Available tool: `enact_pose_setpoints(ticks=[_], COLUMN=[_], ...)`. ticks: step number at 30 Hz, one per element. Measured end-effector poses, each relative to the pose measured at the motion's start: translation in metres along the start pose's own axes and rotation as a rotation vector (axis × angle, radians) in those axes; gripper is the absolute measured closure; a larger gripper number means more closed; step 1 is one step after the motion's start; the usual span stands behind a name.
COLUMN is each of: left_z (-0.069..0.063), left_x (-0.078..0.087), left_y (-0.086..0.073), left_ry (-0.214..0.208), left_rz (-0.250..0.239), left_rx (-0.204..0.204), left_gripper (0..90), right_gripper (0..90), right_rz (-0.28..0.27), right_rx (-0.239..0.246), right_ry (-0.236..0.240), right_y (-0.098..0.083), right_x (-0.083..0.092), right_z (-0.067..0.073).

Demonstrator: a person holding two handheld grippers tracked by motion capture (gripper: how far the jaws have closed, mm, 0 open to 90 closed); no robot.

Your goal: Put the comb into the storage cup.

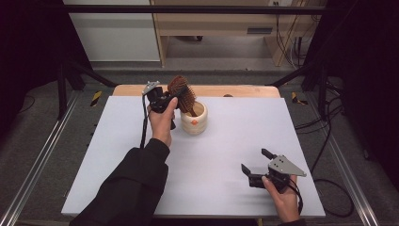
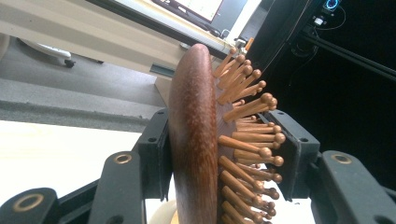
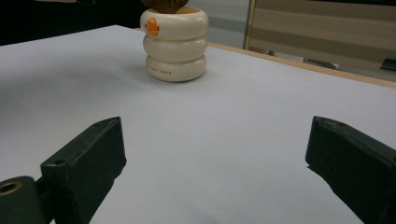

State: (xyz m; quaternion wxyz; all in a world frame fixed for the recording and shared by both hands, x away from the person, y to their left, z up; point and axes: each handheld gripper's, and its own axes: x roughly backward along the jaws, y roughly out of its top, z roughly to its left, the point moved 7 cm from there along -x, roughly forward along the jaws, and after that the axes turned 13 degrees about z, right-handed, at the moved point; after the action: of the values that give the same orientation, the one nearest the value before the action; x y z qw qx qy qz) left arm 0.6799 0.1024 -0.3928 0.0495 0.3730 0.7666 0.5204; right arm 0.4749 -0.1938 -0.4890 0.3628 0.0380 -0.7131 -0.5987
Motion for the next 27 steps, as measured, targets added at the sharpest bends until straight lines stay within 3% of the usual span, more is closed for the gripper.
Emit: enact_pose_setpoints(ticks=[27], left_z=[0.0066], left_x=[0.0009], left_y=[-0.0019], left_ry=[0.021], left_rz=[-0.012], left_rx=[0.030], left_gripper=[42.8], right_gripper=[4.9], right_rz=[0.003], right_rx=[0.005], right_ry=[0.004], right_y=[-0.0002], right_x=[-0.0006], right_z=[0.0008])
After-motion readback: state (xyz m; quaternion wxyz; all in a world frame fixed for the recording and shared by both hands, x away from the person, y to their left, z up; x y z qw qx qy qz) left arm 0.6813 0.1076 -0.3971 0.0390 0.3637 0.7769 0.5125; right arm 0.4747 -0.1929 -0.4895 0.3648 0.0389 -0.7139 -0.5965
